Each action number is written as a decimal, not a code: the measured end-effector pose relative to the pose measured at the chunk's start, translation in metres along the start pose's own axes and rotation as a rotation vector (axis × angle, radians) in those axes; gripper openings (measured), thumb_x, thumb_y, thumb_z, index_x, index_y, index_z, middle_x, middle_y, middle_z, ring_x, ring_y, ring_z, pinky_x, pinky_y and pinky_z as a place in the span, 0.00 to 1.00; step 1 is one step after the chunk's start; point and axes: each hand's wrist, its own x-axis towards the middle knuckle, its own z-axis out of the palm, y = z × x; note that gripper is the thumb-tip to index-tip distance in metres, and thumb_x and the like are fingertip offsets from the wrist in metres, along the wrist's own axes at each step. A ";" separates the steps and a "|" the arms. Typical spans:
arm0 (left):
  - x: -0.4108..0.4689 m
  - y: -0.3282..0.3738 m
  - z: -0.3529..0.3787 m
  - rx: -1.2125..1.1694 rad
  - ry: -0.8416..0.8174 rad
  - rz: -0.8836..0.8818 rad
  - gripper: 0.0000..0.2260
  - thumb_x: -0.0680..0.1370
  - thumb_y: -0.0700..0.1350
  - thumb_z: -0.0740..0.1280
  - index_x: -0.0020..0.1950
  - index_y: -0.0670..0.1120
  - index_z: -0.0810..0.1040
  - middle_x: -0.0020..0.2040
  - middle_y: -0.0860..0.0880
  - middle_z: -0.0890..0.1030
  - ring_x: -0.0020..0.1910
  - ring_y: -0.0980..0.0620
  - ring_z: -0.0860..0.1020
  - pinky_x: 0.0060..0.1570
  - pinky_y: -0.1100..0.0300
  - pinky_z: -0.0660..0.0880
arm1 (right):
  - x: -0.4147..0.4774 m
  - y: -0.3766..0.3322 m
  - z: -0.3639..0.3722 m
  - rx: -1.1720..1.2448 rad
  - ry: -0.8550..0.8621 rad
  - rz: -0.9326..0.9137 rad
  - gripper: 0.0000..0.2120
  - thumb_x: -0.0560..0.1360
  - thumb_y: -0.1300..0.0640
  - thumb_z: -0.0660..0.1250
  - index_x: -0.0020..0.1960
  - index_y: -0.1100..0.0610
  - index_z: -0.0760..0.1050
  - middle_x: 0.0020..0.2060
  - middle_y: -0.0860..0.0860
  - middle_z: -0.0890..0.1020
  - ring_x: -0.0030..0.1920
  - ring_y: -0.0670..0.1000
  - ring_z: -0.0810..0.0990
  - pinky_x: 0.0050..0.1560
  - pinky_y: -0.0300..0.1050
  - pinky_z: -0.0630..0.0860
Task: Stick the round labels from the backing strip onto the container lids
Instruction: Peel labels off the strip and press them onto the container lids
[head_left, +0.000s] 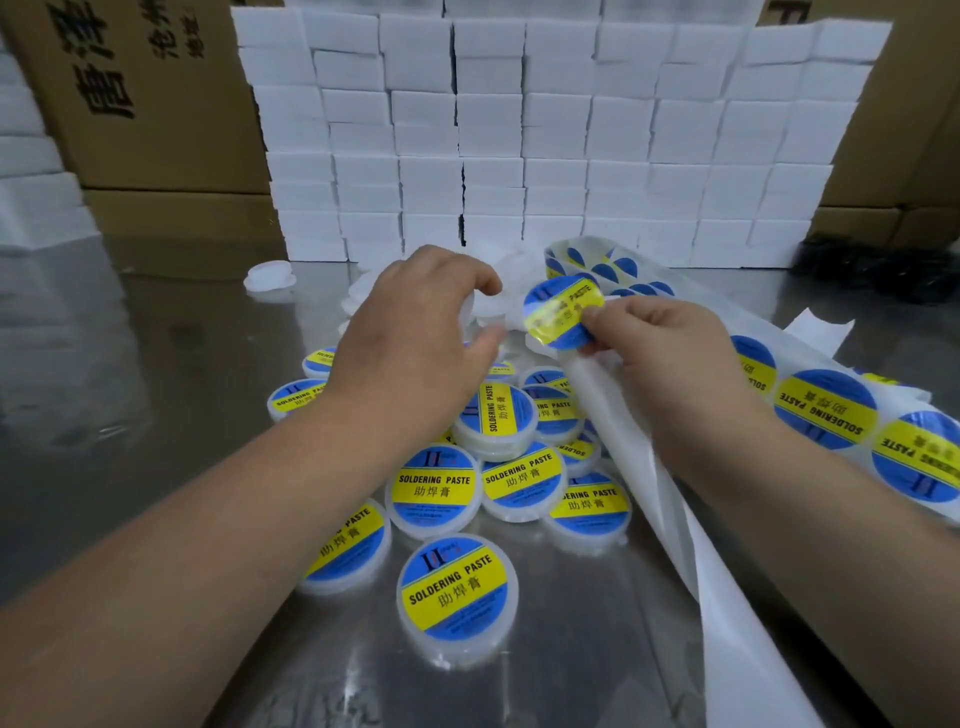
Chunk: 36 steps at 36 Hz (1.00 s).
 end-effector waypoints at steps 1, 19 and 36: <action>0.000 -0.002 0.001 -0.003 0.011 -0.027 0.11 0.74 0.41 0.65 0.56 0.49 0.76 0.55 0.53 0.73 0.56 0.53 0.70 0.45 0.69 0.59 | 0.002 0.001 -0.001 0.010 0.038 -0.011 0.14 0.74 0.57 0.65 0.33 0.64 0.75 0.26 0.48 0.72 0.27 0.43 0.67 0.24 0.32 0.62; 0.009 0.010 -0.002 -1.332 -0.194 -0.677 0.11 0.81 0.43 0.56 0.51 0.53 0.78 0.46 0.49 0.84 0.39 0.50 0.82 0.35 0.58 0.79 | -0.013 -0.009 0.005 0.099 -0.384 -0.084 0.14 0.73 0.59 0.67 0.29 0.51 0.81 0.29 0.46 0.79 0.34 0.44 0.76 0.36 0.35 0.73; 0.007 0.008 0.001 -1.495 -0.328 -0.606 0.07 0.76 0.42 0.60 0.49 0.47 0.77 0.50 0.45 0.82 0.43 0.46 0.82 0.44 0.51 0.79 | -0.014 -0.011 0.005 0.106 -0.423 -0.064 0.16 0.74 0.61 0.66 0.33 0.46 0.83 0.28 0.43 0.81 0.32 0.39 0.78 0.36 0.31 0.74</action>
